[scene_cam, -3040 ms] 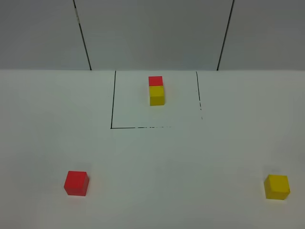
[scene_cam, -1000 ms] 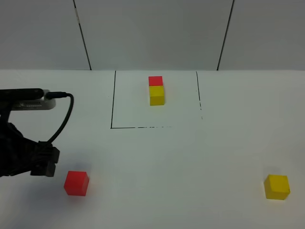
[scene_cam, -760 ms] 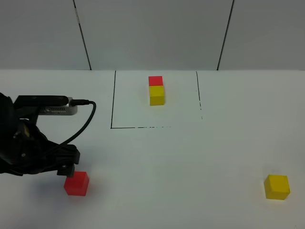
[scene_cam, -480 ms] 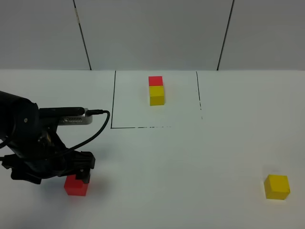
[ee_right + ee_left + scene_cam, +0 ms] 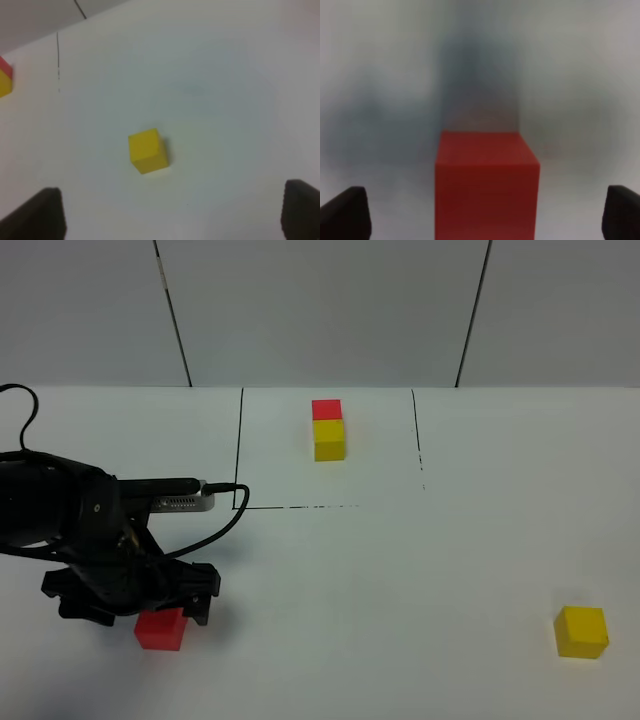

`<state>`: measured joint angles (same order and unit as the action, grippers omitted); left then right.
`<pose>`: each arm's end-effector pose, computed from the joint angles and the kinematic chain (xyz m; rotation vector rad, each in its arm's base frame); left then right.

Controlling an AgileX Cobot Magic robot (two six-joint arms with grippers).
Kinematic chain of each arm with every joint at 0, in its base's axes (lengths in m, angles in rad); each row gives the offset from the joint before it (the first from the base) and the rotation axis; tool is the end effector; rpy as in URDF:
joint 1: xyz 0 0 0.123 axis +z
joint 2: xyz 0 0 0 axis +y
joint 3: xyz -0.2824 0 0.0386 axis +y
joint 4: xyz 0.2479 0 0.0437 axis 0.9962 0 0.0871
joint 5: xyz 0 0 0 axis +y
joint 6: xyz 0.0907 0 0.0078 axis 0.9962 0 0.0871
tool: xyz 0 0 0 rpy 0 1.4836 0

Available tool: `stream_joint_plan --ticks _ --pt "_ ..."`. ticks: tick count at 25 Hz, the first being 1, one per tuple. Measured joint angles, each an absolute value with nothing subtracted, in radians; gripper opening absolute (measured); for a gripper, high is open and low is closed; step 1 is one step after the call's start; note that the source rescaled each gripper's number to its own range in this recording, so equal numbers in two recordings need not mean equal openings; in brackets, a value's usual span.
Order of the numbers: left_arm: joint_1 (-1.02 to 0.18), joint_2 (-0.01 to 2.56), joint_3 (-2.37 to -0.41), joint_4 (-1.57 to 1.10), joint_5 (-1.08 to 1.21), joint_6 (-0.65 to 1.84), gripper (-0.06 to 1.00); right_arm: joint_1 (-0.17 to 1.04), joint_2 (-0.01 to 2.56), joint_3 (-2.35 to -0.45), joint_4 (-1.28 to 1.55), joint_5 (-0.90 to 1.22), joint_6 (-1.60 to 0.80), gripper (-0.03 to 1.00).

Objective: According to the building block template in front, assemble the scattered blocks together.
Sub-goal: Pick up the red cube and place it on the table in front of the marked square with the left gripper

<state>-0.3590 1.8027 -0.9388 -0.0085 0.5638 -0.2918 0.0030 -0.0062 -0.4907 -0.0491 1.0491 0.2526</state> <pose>0.2970 -0.1119 0.1402 0.0885 2.9215 -0.1155 -0.0043 -0.0039 0.2756 0.2553 2.0203 0.1019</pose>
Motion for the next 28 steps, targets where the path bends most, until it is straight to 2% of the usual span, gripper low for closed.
stream_joint_plan --ticks 11,17,21,28 --pt "-0.359 1.912 -0.961 -0.031 0.559 -0.288 0.88 0.003 -0.006 -0.491 -0.049 1.049 0.253 0.73" --pt "-0.359 1.912 -0.961 -0.031 0.552 -0.287 0.8 0.003 -0.006 -0.491 -0.049 1.049 0.253 0.73" --pt "-0.359 1.914 -0.962 -0.032 0.559 -0.287 0.63 0.003 -0.006 -0.491 -0.049 1.049 0.253 0.73" --pt "-0.359 1.915 -0.962 -0.032 0.588 -0.287 0.18 0.003 -0.006 -0.491 -0.049 1.049 0.253 0.73"
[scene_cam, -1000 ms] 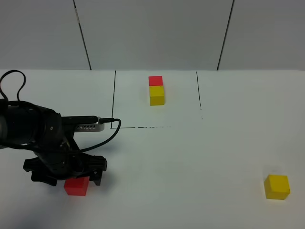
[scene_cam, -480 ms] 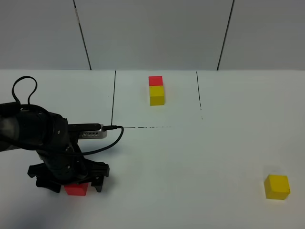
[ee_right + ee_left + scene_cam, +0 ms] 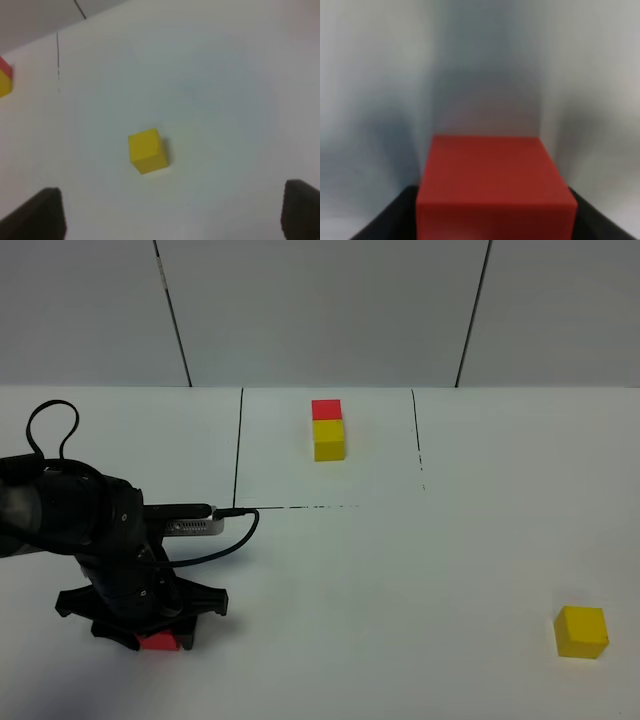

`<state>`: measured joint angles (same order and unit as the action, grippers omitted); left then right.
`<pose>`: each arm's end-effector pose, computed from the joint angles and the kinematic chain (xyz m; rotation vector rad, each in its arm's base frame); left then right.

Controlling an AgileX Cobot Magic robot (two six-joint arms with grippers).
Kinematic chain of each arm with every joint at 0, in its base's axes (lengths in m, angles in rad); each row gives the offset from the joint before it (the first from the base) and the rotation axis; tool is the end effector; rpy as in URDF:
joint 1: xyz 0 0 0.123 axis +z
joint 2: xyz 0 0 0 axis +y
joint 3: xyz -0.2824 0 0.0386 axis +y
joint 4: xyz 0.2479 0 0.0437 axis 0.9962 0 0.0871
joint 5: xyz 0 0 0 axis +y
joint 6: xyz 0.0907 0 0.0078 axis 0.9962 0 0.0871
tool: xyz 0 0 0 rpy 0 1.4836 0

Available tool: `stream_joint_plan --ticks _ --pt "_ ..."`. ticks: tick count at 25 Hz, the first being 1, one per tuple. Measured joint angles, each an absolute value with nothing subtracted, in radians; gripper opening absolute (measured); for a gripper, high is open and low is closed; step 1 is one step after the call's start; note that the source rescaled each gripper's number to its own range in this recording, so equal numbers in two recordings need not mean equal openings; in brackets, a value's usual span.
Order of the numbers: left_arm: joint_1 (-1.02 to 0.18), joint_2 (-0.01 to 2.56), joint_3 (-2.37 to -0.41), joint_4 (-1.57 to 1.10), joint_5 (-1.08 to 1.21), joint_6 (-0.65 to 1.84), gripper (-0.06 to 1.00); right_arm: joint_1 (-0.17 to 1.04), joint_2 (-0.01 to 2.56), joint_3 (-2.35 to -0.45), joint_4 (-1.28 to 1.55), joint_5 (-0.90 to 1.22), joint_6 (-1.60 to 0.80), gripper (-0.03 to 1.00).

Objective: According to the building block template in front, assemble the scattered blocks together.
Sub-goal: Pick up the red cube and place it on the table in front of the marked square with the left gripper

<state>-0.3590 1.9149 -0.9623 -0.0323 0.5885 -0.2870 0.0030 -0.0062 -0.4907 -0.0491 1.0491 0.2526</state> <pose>0.3003 -0.1145 0.1087 0.0701 3.0350 -0.0845 -0.0043 -0.0039 0.2756 0.2553 2.0203 0.1019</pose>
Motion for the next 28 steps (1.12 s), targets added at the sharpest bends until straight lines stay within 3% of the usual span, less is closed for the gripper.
stream_joint_plan --ticks 2,3,11,16,22,28 --pt "-0.359 1.915 -0.962 -0.032 0.605 -0.29 0.01 0.003 -0.006 -0.491 -0.049 1.049 0.253 0.73" --pt "-0.359 1.915 -0.962 -0.032 0.611 -0.29 0.0 0.003 -0.006 -0.491 -0.049 1.049 0.253 0.73" --pt "-0.359 1.915 -0.964 0.009 0.645 -0.284 0.0 0.003 -0.006 -0.491 -0.049 1.049 0.253 0.73" --pt "-0.359 1.916 -1.041 0.116 0.787 -0.188 0.0 0.003 -0.006 -0.491 -0.049 1.049 0.253 0.73" --pt "-0.359 1.916 -1.2 0.161 0.948 0.027 0.0 0.003 -0.006 -0.491 -0.049 1.049 0.253 0.73" --pt "-0.359 1.917 -1.361 0.036 0.981 0.39 0.0 0.003 -0.006 -0.491 -0.049 1.049 0.253 0.73"
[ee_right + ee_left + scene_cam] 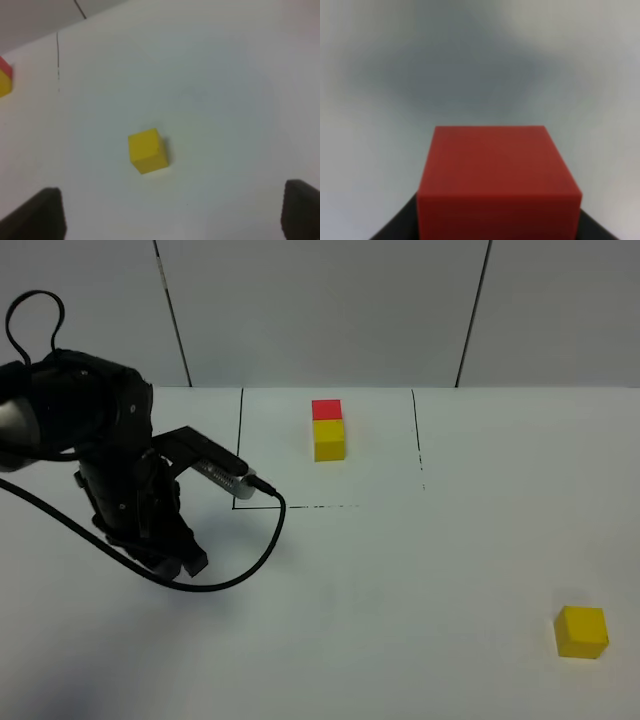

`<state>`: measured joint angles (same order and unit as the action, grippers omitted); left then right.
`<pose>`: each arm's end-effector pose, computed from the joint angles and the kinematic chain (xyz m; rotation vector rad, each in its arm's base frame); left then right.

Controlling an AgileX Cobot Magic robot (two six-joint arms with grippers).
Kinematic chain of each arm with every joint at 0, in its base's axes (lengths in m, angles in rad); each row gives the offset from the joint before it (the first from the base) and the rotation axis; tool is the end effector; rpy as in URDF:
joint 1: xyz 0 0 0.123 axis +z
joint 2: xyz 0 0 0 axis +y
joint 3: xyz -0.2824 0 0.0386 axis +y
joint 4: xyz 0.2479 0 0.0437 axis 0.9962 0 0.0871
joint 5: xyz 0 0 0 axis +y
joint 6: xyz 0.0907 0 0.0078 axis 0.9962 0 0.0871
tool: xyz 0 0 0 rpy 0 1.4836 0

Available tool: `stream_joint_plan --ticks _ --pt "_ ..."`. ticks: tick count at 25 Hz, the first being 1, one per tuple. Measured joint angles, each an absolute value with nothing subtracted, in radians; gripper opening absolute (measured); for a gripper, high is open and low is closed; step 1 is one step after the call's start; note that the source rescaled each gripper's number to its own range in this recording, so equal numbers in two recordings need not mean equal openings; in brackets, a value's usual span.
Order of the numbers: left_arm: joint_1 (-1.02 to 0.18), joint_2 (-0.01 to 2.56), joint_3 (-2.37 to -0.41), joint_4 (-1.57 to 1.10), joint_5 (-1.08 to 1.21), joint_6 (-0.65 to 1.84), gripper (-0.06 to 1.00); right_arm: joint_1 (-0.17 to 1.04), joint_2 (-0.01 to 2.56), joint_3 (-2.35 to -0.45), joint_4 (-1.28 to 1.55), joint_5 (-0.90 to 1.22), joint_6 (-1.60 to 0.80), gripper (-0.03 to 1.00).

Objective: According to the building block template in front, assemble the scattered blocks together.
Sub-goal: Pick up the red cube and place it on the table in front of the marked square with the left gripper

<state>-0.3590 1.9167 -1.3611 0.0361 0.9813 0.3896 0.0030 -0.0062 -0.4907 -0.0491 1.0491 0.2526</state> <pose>0.3536 -0.1298 0.1916 1.1300 2.8013 0.0500 -0.0043 -0.0039 0.2756 0.2553 2.0203 0.1019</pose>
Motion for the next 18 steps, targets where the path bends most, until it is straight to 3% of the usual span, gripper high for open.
stream_joint_plan --ticks 8,18 --pt "-0.413 2.054 -1.669 -0.016 1.183 0.584 0.0 0.003 -0.006 -0.491 -0.049 1.049 0.253 0.73" --pt "-0.615 2.317 -2.02 0.121 1.183 0.689 0.0 0.003 -0.006 -0.491 -0.049 1.049 0.253 0.73"
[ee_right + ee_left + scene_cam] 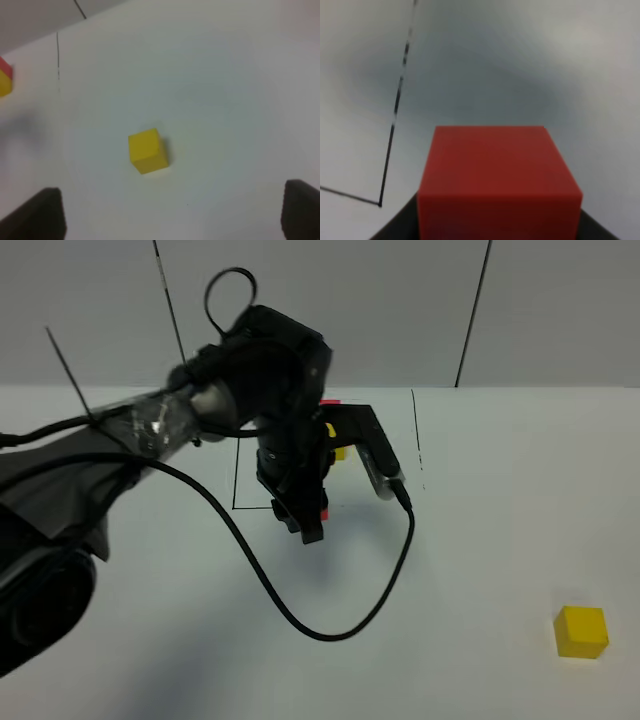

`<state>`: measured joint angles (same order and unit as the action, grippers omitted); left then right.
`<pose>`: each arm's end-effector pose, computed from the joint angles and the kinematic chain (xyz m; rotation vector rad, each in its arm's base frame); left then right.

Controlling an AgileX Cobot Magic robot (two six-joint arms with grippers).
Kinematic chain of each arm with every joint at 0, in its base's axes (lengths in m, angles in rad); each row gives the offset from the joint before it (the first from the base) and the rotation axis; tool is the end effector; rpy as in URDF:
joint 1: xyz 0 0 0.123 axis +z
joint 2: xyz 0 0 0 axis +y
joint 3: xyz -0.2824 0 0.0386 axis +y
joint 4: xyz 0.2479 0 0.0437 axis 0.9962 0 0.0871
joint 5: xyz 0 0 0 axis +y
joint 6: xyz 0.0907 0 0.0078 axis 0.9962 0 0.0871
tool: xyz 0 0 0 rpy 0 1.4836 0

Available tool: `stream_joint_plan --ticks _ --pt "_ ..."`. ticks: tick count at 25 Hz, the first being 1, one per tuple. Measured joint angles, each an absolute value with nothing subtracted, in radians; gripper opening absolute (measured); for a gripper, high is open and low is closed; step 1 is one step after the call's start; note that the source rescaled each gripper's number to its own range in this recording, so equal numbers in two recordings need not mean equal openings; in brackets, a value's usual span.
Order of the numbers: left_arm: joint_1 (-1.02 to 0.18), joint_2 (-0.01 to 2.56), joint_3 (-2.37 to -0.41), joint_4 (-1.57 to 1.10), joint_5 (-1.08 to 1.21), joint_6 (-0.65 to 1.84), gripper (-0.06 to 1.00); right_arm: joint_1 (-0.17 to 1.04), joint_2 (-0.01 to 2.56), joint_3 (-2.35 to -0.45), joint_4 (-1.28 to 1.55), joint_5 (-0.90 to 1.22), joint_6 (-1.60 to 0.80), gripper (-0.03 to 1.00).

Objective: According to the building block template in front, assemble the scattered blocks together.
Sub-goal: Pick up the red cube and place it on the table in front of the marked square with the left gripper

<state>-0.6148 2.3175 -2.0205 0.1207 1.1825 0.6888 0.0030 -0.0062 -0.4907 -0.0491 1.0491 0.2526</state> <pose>0.4030 -0.2721 0.1843 1.8388 2.3225 0.1814 -0.0043 -0.0039 0.2756 0.2553 2.0203 0.1019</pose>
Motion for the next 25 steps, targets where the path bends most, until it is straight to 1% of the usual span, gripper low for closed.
stream_joint_plan --ticks 3,8,25 --pt "-0.655 2.362 -2.052 0.142 1.183 0.744 0.0 0.003 -0.006 -0.491 -0.049 1.049 0.253 0.73" --pt "-0.686 2.415 -2.058 0.143 1.183 0.829 0.0 0.003 -0.006 -0.491 -0.049 1.049 0.253 0.73" --pt "-0.705 2.463 -2.058 0.082 1.166 0.861 0.0 0.003 -0.006 -0.491 -0.049 1.049 0.253 0.73"
